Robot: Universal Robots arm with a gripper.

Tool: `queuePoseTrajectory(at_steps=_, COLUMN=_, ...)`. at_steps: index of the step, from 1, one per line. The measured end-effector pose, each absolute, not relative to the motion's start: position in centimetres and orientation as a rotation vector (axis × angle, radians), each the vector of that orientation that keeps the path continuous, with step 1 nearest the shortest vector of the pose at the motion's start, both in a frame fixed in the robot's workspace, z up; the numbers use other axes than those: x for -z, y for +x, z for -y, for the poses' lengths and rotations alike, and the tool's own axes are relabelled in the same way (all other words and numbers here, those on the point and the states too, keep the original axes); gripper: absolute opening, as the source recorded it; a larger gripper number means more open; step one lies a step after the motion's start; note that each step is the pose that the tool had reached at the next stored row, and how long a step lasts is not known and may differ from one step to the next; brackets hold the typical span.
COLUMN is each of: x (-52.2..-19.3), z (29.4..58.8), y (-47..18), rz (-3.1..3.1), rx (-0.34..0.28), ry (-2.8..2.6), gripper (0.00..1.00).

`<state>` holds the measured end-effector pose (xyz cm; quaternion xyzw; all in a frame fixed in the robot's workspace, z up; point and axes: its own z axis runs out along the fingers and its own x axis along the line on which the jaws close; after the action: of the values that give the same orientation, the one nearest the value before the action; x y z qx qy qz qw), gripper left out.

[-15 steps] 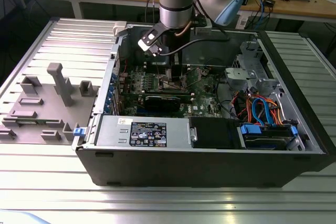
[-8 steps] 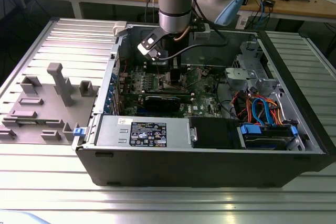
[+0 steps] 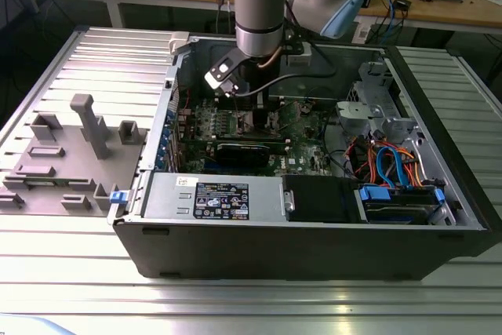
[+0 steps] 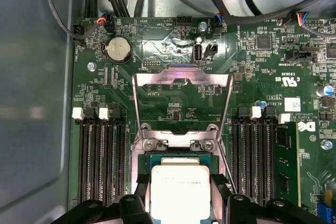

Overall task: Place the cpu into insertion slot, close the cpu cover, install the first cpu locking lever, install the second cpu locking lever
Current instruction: 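Place the cpu into insertion slot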

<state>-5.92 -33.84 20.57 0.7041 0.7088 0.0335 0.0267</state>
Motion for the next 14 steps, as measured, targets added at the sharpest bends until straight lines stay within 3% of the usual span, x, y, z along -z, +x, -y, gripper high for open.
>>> queuePoseTrajectory(at_steps=14, x=-19.75, z=33.75, y=-6.03, rz=-2.190, rx=-0.103, ry=2.175, gripper=0.54)
